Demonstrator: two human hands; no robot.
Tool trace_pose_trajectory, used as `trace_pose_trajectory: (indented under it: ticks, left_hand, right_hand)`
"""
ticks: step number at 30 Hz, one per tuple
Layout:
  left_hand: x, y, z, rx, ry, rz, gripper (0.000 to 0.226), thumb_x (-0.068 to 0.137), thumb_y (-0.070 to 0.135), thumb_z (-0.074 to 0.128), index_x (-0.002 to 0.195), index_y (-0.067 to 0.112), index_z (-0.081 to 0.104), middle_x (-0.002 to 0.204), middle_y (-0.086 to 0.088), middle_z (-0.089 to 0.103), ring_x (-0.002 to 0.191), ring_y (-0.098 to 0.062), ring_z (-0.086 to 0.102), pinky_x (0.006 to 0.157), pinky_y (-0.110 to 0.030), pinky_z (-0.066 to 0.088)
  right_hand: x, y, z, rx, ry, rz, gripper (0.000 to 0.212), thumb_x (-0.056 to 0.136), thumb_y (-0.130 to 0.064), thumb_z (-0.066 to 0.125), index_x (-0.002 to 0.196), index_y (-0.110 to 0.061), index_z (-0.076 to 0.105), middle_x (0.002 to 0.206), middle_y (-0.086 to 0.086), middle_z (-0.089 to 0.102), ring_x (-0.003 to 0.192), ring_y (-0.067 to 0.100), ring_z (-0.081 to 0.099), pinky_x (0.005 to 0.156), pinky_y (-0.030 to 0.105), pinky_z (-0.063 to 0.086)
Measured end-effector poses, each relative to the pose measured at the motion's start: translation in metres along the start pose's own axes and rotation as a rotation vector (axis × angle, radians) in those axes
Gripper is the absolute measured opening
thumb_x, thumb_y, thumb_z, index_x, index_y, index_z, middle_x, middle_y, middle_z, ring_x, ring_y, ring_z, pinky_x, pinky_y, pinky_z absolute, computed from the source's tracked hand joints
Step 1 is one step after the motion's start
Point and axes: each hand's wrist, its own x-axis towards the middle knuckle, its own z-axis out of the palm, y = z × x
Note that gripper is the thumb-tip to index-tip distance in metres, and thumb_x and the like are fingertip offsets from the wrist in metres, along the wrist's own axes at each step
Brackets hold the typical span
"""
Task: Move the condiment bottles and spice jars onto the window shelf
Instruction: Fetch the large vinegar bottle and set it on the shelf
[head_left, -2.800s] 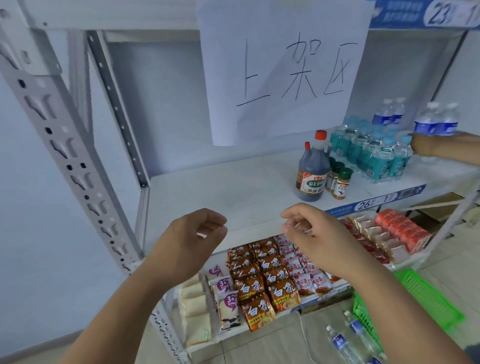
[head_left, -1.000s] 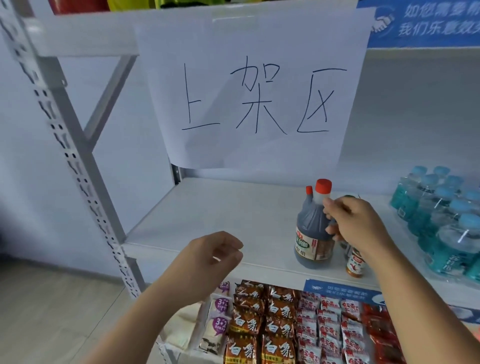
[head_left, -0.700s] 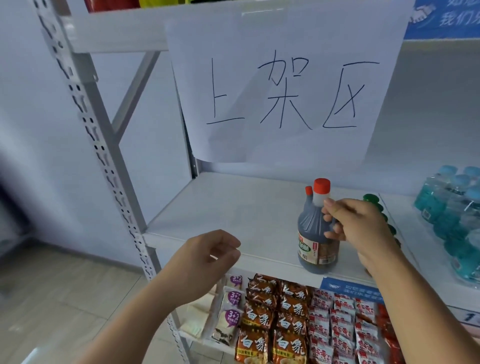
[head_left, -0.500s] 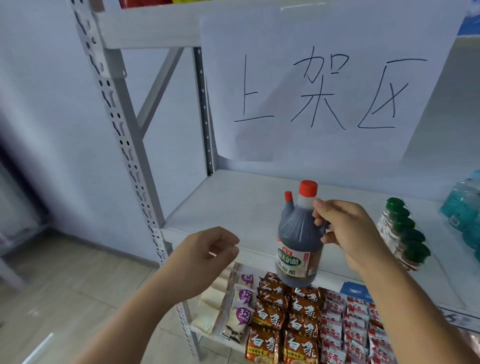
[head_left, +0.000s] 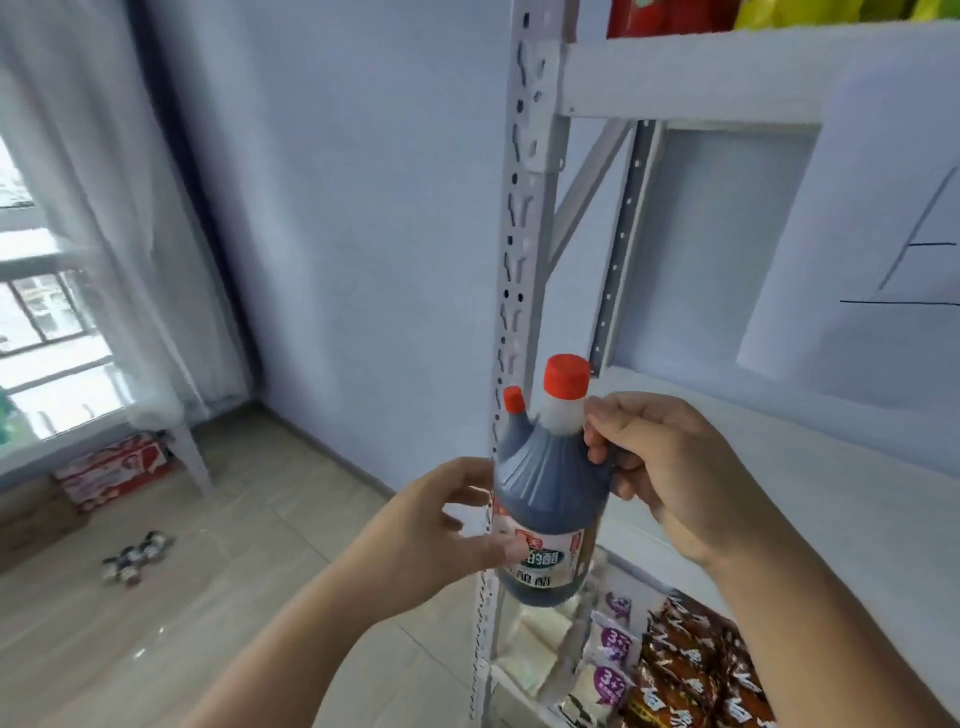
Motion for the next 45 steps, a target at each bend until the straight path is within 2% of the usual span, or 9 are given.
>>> trace_pose_trajectory:
  ticks: [6, 9, 13, 17, 21, 29, 36, 41, 45]
  left_hand:
    - [-0.031, -0.047, -0.08, -0.096, 0.097, -0.043, 0.075, 0.065, 0.035, 0.096, 0.126, 0.048, 0.054, 0.119, 0.022, 0.07, 0.109, 0.0, 0.067, 0.094, -0.024, 0.054]
    - [-0.054, -0.069, -0.117, -0.143, 0.173, -0.057, 0.084, 0.066, 0.01, 0.096, 0.13, 0.043, 0.051, 0.115, 0.02, 0.074, 0.107, 0.0, 0.07, 0.087, -0.021, 0.056]
    - [-0.08, -0.097, -0.161, -0.141, 0.309, -0.113, 0.085, 0.061, 0.023, 0.097, 0.132, 0.039, 0.053, 0.119, 0.008, 0.074, 0.109, -0.013, 0.073, 0.094, -0.044, 0.059]
    - [-0.1, -0.119, -0.194, -0.091, 0.393, -0.186, 0.082, 0.06, 0.024, 0.098, 0.126, 0.044, 0.055, 0.115, 0.018, 0.075, 0.104, -0.005, 0.073, 0.091, -0.038, 0.061]
    - [-0.105, -0.134, -0.219, -0.076, 0.476, -0.24, 0.076, 0.061, 0.024, 0.098, 0.119, 0.047, 0.054, 0.112, 0.027, 0.072, 0.102, 0.003, 0.071, 0.088, -0.03, 0.063]
    - [-0.08, -0.171, -0.268, -0.085, 0.579, -0.316, 0.076, 0.061, 0.024, 0.098, 0.122, 0.042, 0.057, 0.114, 0.02, 0.074, 0.106, -0.004, 0.072, 0.09, -0.036, 0.063]
    - [-0.024, -0.205, -0.326, -0.06, 0.623, -0.356, 0.079, 0.06, 0.022, 0.099, 0.126, 0.036, 0.058, 0.118, 0.012, 0.075, 0.111, -0.011, 0.072, 0.095, -0.042, 0.06]
    - [0.013, -0.215, -0.36, -0.008, 0.729, -0.353, 0.076, 0.06, 0.015, 0.099, 0.121, 0.035, 0.06, 0.113, 0.015, 0.076, 0.106, -0.006, 0.073, 0.091, -0.038, 0.062]
    - [0.035, -0.218, -0.372, 0.004, 0.776, -0.367, 0.075, 0.06, 0.018, 0.099, 0.121, 0.038, 0.059, 0.114, 0.017, 0.075, 0.107, -0.004, 0.072, 0.092, -0.035, 0.062]
  right_hand:
    - [0.045, -0.019, 0.111, 0.083, -0.207, -0.034, 0.032, 0.082, -0.04, 0.061, 0.057, -0.02, 0.065, 0.062, 0.002, 0.05, 0.055, 0.01, 0.039, 0.05, 0.021, 0.031]
    - [0.065, -0.022, 0.166, 0.158, -0.293, -0.039, 0.032, 0.081, -0.04, 0.062, 0.056, -0.02, 0.065, 0.063, 0.002, 0.048, 0.058, 0.012, 0.036, 0.058, 0.031, 0.026]
    - [0.085, -0.024, 0.231, 0.166, -0.411, -0.044, 0.032, 0.08, -0.04, 0.063, 0.055, -0.02, 0.066, 0.062, 0.001, 0.049, 0.054, 0.01, 0.036, 0.056, 0.03, 0.027]
    - [0.104, -0.029, 0.282, 0.123, -0.551, -0.069, 0.031, 0.08, -0.039, 0.063, 0.056, -0.02, 0.069, 0.06, 0.001, 0.054, 0.051, 0.01, 0.039, 0.048, 0.026, 0.03]
    - [0.129, -0.031, 0.32, 0.028, -0.64, -0.118, 0.033, 0.081, -0.043, 0.061, 0.059, -0.021, 0.07, 0.059, -0.002, 0.058, 0.051, 0.013, 0.043, 0.051, 0.029, 0.038]
    - [0.199, -0.019, 0.379, -0.013, -0.688, -0.243, 0.036, 0.081, -0.049, 0.057, 0.059, -0.024, 0.068, 0.063, -0.004, 0.062, 0.061, 0.007, 0.056, 0.062, 0.021, 0.042]
    - [0.288, -0.015, 0.417, -0.06, -0.703, -0.405, 0.044, 0.091, -0.061, 0.058, 0.063, -0.028, 0.064, 0.063, -0.01, 0.064, 0.062, 0.005, 0.058, 0.065, 0.026, 0.045]
    - [0.339, -0.026, 0.439, -0.046, -0.741, -0.489, 0.034, 0.079, -0.063, 0.049, 0.069, -0.033, 0.061, 0.063, -0.016, 0.062, 0.062, 0.003, 0.059, 0.065, 0.025, 0.046]
    - [0.371, -0.03, 0.447, -0.033, -0.803, -0.532, 0.04, 0.095, -0.059, 0.054, 0.066, -0.033, 0.064, 0.063, -0.01, 0.06, 0.06, 0.005, 0.056, 0.064, 0.031, 0.048]
